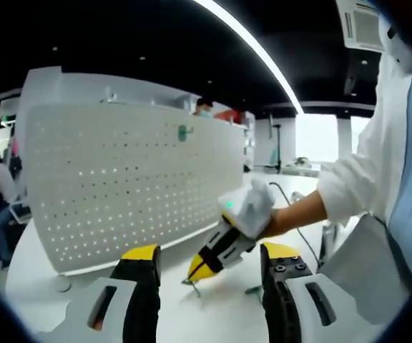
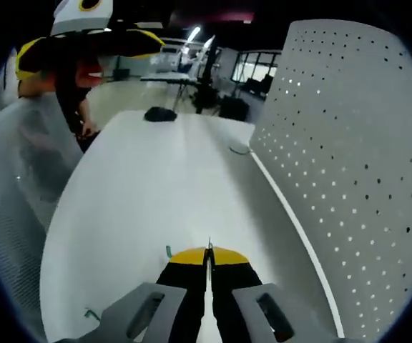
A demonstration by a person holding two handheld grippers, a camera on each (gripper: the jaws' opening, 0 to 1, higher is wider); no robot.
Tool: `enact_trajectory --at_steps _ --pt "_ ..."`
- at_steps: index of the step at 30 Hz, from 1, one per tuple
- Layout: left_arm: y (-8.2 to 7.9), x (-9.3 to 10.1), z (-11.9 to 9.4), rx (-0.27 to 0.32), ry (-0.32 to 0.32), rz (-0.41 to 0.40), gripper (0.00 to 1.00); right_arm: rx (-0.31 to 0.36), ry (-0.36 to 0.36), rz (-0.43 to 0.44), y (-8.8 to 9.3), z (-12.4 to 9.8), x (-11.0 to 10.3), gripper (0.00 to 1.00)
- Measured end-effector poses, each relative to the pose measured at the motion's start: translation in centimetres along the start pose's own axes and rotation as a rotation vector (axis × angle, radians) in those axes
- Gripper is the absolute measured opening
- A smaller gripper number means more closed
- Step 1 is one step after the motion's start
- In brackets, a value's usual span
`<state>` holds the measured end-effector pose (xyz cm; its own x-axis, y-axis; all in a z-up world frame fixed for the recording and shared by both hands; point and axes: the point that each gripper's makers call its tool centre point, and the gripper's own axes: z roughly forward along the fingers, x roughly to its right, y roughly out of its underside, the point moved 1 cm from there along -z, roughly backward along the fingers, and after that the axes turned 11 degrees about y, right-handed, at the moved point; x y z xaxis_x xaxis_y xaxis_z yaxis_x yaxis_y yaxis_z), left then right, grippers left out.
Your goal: Insert the hook assembly into the mounting plate slot until the hook locks in place.
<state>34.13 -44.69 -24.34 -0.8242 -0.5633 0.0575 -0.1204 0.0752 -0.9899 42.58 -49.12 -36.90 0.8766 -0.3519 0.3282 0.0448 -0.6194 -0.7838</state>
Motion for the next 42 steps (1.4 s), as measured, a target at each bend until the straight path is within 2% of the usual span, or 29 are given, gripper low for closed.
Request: enact_trajectory --at_steps 10,20,28,36,42 --pt "-0.1 -0.1 -0.1 0.007 -0.006 -0.001 0.56 0.146 0.083 0.137 -4.2 -2.5 1.5 0.0" --pt "-0.5 -0.2 -0.3 0.03 -0.018 -0.016 0.53 0.236 0.123 0.2 -6.8 -4.8 1.7 0.0" --pt "-0.8 -0.2 -0.4 0.049 -0.019 -0.023 0.53 0.281 0.122 0.23 -7.9 -6.5 1.7 0.0" --pt "-1.0 -0.1 -0.4 0.061 -0.012 -0.027 0.52 0.33 0.072 0.255 -8.5 -8.3 2.0 0.0" --pt "-1.1 -0.1 -0.5 0.067 -0.008 -0.031 0.5 0.362 -0.058 0.201 -9.0 -9.6 0.5 0.0"
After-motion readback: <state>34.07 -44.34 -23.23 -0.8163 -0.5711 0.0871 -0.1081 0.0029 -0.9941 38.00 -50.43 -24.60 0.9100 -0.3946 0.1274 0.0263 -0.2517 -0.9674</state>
